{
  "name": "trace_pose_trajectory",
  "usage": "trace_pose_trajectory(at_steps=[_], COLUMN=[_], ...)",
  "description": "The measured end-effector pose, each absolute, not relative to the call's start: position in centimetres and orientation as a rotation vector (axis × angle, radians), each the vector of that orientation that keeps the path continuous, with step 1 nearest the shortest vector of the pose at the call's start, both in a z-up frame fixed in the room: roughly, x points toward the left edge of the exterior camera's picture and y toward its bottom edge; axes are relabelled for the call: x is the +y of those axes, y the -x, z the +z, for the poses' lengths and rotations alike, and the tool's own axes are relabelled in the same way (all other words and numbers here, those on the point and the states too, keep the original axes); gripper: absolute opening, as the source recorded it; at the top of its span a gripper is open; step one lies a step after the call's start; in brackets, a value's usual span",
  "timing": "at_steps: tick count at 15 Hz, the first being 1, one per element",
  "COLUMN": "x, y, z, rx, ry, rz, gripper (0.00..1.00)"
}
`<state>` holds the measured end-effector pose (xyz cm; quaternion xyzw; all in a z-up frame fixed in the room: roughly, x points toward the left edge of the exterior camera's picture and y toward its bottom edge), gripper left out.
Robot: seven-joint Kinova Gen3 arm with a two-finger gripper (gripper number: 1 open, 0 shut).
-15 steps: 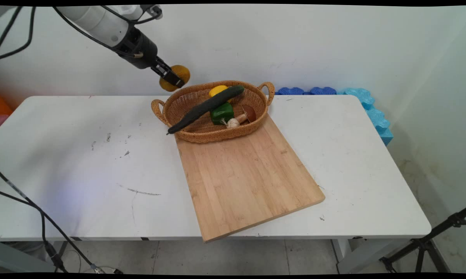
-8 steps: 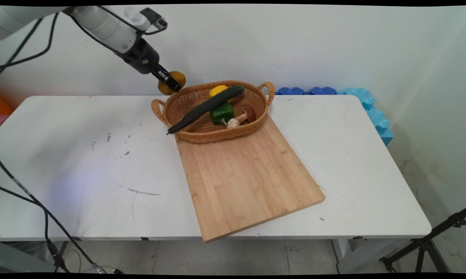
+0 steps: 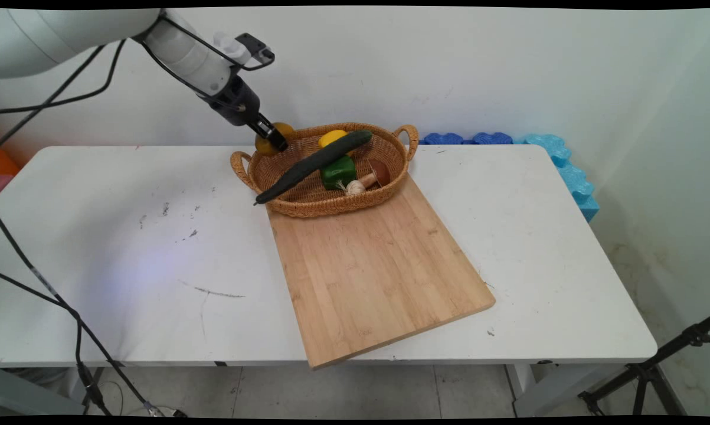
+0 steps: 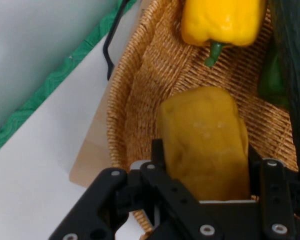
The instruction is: Place the picked object in the vegetable basket
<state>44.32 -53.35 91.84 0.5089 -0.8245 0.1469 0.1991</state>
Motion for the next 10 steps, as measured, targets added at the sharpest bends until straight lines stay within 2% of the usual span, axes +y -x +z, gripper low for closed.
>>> trace_pose_trajectory(at_steps=[6,7,10], x=[-54.4,-54.6,-54.7], y=[-44.0,-44.0,-44.1], z=[90.3,90.2,90.3], rx=[-2.322,-2.323,-2.324], ry=[-1.387,-1.379,-1.345], rz=[0.384,0.382,0.380], gripper=[0.00,1.00,1.00])
